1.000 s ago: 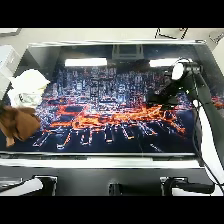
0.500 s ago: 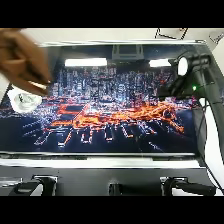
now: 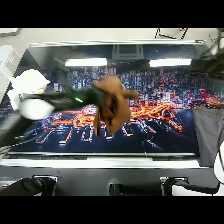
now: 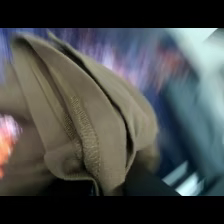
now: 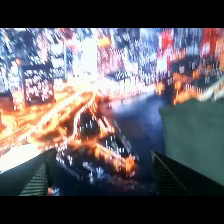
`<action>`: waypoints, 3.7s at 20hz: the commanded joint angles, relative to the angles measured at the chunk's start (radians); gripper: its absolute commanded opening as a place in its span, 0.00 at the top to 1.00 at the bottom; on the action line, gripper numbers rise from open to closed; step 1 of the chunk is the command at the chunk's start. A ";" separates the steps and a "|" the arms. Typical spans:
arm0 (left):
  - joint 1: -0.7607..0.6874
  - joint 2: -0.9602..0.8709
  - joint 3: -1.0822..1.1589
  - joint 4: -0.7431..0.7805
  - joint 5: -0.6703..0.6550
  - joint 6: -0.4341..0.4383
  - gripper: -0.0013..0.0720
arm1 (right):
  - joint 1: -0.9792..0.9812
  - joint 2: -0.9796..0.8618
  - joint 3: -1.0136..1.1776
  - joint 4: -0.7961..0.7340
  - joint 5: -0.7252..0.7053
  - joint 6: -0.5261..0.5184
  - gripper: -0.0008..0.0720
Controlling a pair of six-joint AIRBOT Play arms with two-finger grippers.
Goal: Fold the clothes and pants, and hang the long-sleeved shirts on hangers.
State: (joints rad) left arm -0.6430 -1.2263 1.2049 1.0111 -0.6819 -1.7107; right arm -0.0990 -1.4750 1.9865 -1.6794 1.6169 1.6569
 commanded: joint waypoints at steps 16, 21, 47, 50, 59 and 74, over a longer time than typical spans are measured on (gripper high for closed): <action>0.557 -0.164 -0.017 -0.035 -0.720 0.295 0.01 | -0.089 -0.130 -0.559 0.662 -0.044 -0.143 0.03; 0.551 -0.180 -0.341 -0.159 -0.474 0.348 0.01 | -0.016 -0.130 -0.674 0.671 -0.130 -0.193 0.03; 0.414 -0.168 -0.338 -0.419 -0.249 0.504 0.95 | 0.148 -0.161 -0.771 0.846 -0.383 -0.266 0.93; 0.490 -0.037 -0.187 -0.372 -0.264 0.508 0.95 | 0.076 -0.055 -0.555 0.668 -0.360 -0.229 0.93; 0.608 0.383 0.470 -0.372 -0.073 0.515 0.95 | -0.047 0.426 0.017 0.559 -0.653 -0.240 0.93; 0.612 0.566 0.475 0.047 -0.108 0.289 0.95 | -0.047 0.599 0.017 0.206 -0.427 -0.180 0.93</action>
State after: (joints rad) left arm -0.0315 -0.7029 1.6779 1.0290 -0.8268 -1.4132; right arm -0.1455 -0.9066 2.0026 -1.4479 1.2049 1.4792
